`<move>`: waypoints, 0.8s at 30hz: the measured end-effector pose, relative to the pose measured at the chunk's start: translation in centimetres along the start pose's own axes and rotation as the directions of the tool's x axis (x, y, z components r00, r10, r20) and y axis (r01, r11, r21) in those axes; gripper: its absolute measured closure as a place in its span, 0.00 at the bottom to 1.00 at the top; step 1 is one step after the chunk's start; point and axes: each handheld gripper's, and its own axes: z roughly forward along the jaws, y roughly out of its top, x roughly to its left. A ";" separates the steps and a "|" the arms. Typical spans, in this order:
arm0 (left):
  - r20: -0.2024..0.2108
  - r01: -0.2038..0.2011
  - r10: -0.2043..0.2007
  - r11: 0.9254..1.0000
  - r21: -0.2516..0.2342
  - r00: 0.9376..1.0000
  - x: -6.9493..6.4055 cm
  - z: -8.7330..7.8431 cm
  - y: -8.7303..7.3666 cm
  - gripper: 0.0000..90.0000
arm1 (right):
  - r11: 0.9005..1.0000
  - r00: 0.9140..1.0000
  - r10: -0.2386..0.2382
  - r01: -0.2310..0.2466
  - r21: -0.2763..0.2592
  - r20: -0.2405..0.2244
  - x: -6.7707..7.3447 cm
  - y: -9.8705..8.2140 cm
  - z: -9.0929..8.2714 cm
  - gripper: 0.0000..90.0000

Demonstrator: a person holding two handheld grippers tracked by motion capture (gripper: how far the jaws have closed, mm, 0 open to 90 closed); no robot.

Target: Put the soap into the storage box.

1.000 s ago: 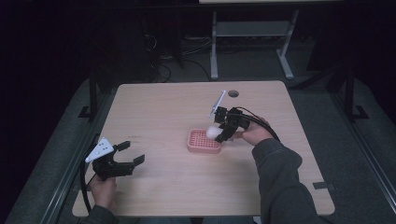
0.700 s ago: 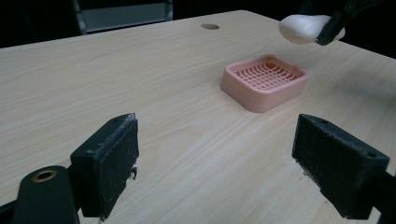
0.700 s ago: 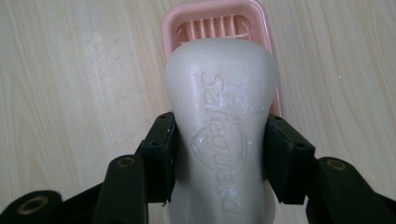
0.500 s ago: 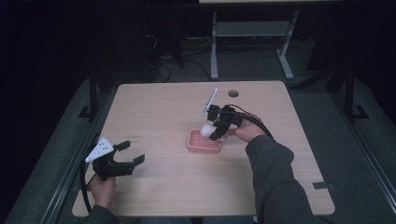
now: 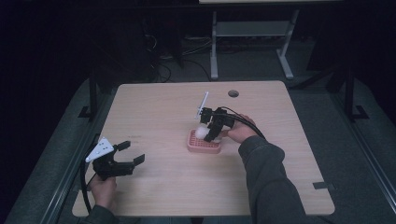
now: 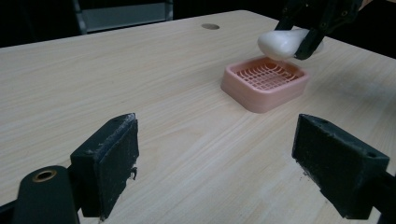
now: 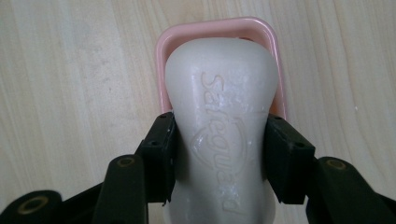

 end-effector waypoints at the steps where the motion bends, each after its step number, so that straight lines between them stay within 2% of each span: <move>1: 0.000 0.001 -0.001 1.000 -0.001 1.000 0.0 0.0 0.0 0.16 | 1.000 1.000 0.000 0.000 0.001 0.000 -0.1 0.1 0.2 0.54; 11: 0.000 -0.001 0.001 1.000 -0.001 1.000 0.1 0.0 0.0 0.16 | 1.000 1.000 0.005 -0.004 0.016 -0.013 -0.3 0.4 1.8 0.54; 24: -0.001 0.000 0.000 1.000 -0.001 1.000 0.1 0.0 0.0 0.16 | 0.999 1.000 0.013 -0.013 0.034 -0.012 -0.6 0.3 2.8 0.54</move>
